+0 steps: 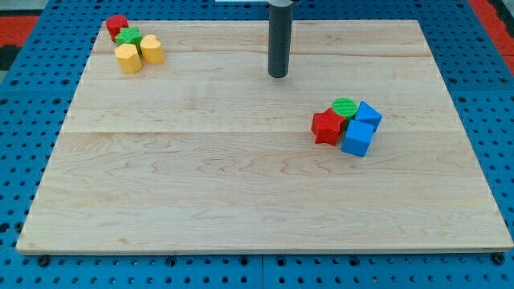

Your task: Slightly move your hand towards the top

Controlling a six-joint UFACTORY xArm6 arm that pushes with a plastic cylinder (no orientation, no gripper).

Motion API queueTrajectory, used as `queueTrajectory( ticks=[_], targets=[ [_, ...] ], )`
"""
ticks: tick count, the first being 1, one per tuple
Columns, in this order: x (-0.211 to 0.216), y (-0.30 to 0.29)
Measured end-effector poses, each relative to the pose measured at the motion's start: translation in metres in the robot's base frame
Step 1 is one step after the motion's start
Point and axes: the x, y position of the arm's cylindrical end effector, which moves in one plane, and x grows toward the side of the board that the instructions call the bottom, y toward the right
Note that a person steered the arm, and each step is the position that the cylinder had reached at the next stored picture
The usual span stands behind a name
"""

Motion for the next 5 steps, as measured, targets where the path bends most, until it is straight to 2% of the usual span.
queueTrajectory(
  ticks=[1,2,3,5],
  targets=[
    [0.000,0.000],
    [0.020,0.021],
    [0.004,0.065],
    [-0.006,0.078]
  ],
)
